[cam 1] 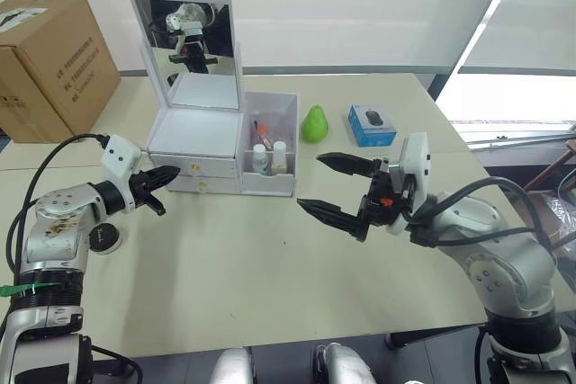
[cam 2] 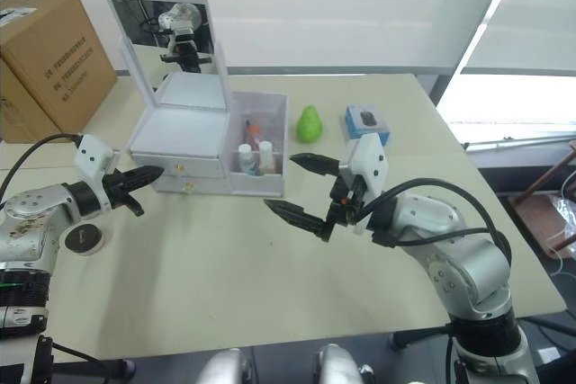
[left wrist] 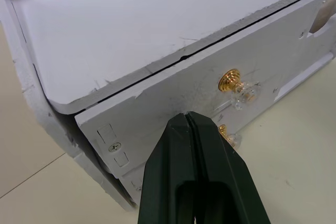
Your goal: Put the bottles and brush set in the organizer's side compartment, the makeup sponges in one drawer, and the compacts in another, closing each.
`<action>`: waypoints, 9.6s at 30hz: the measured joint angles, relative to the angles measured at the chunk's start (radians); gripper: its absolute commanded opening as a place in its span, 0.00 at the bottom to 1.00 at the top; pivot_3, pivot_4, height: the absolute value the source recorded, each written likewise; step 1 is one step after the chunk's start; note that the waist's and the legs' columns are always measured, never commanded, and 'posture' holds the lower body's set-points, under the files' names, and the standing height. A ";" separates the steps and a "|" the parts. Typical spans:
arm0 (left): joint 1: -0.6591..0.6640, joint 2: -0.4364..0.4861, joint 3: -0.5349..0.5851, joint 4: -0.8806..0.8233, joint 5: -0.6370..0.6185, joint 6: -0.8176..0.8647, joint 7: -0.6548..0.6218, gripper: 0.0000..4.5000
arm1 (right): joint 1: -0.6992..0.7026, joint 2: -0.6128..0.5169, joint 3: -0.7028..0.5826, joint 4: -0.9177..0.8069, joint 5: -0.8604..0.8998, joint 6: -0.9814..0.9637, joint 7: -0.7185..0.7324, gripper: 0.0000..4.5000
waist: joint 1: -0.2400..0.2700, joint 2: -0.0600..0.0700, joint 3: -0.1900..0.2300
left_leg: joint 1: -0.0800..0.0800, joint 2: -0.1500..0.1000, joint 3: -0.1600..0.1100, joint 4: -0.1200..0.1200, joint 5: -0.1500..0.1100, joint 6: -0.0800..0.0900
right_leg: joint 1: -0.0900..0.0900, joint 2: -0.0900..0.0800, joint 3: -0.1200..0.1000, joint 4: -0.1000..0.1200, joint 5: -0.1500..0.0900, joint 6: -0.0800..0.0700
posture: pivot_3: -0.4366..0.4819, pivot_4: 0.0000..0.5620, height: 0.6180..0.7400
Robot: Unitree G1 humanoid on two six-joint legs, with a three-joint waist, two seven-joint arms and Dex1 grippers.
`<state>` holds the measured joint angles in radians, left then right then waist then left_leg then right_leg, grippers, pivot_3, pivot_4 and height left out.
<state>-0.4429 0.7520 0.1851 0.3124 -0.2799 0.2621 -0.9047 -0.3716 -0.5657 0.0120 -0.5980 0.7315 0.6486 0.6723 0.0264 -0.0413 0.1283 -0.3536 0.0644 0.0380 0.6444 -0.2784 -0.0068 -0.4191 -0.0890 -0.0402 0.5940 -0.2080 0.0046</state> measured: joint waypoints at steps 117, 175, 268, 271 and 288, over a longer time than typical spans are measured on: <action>0.277 -0.620 -0.032 -0.147 0.237 -0.321 0.828 0.70 | -0.164 0.141 0.136 0.188 -0.160 -0.111 0.111 1.00 | -0.002 -0.002 -0.005 | 0.001 -0.011 -0.015 0.002 0.002 0.003 | 0.007 -0.003 -0.001 -0.005 0.009 0.007 | 0.48 0.27 1.00; 0.752 -0.575 -0.045 -0.556 0.158 -0.307 0.695 0.33 | -0.150 0.133 0.136 0.164 -0.159 -0.077 0.109 1.00 | -0.006 0.010 0.001 | -0.003 -0.013 -0.018 -0.002 0.001 0.003 | -0.001 -0.005 -0.002 -0.014 0.007 0.005 | 0.48 0.27 1.00; 0.610 -0.249 0.331 -0.451 -0.136 0.218 0.599 0.99 | -0.178 0.087 0.074 0.161 -0.042 -0.025 0.108 1.00 | 0.009 0.004 0.006 | -0.001 -0.013 -0.011 -0.001 -0.001 -0.002 | -0.001 -0.016 -0.013 -0.014 0.010 0.008 | 0.48 0.27 1.00; 0.578 -0.246 0.331 -0.447 -0.130 0.223 0.609 0.99 | -0.175 0.087 0.074 0.155 -0.042 -0.024 0.103 1.00 | 0.009 0.004 0.006 | -0.001 -0.013 -0.011 -0.001 -0.001 -0.002 | -0.001 -0.016 -0.013 -0.014 0.011 0.008 | 0.48 0.27 1.00; 0.565 -0.273 0.343 -0.459 -0.128 0.210 0.621 0.64 | -0.163 0.086 0.074 0.134 -0.041 0.002 0.084 1.00 | 0.008 0.004 0.006 | -0.001 -0.013 -0.011 -0.001 -0.001 -0.002 | -0.001 -0.016 -0.012 -0.014 0.011 0.007 | 0.48 0.27 1.00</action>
<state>0.1225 0.4795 0.5280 -0.1469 -0.4083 0.4723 -0.2837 -0.5346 -0.4794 0.0862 -0.4640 0.6900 0.6506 0.7567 0.0346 -0.0378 0.1342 -0.3542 0.0514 0.0273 0.6432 -0.2794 -0.0083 -0.4197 -0.1049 -0.0525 0.5801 -0.1970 0.0120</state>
